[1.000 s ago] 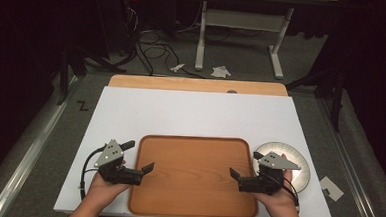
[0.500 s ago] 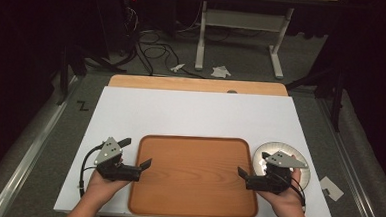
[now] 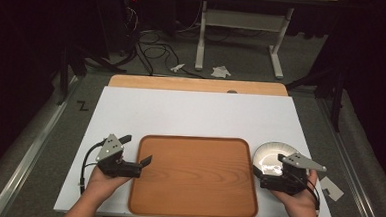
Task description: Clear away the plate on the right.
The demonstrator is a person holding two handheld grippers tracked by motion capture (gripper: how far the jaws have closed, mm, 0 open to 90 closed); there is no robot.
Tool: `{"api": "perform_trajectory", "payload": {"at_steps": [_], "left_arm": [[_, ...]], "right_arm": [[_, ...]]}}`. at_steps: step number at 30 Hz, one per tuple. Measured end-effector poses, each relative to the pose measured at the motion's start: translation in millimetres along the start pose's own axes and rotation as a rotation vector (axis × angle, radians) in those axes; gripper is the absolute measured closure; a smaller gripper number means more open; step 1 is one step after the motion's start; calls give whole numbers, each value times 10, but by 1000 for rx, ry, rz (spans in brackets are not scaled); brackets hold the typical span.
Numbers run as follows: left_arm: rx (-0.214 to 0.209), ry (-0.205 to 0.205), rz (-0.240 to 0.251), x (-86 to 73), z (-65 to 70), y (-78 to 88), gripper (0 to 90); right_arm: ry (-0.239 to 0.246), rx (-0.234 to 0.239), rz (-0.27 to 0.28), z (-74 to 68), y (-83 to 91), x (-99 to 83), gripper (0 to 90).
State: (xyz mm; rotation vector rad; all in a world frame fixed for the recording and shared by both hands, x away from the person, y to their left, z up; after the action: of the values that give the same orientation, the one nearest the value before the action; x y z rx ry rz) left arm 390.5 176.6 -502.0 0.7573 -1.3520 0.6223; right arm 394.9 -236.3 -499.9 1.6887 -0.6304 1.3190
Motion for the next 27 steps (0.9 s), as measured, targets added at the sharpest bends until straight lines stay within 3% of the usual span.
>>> {"api": "perform_trajectory", "payload": {"at_steps": [19, 27], "left_arm": [[-22, 7, 1, 23, -3, -111, 4], [-24, 7, 14, 44, -5, -111, 4]], "right_arm": [[-96, -116, 20, 532, 315, -98, 0], [-120, -140, 26, 640, 386, -118, 0]]}}
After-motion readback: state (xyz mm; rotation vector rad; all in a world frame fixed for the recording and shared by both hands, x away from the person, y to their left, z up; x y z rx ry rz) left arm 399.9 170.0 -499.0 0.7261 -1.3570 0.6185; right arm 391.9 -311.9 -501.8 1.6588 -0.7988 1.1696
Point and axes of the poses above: each handheld gripper's, and its own axes: y roughly backward along the jaws, x roughly out of its top, z roughly to its right, the point moved 8 cm from there along -y, roughly forward along the jaws, and after that the axes turned 14 degrees about z, right-handed, at the moved point
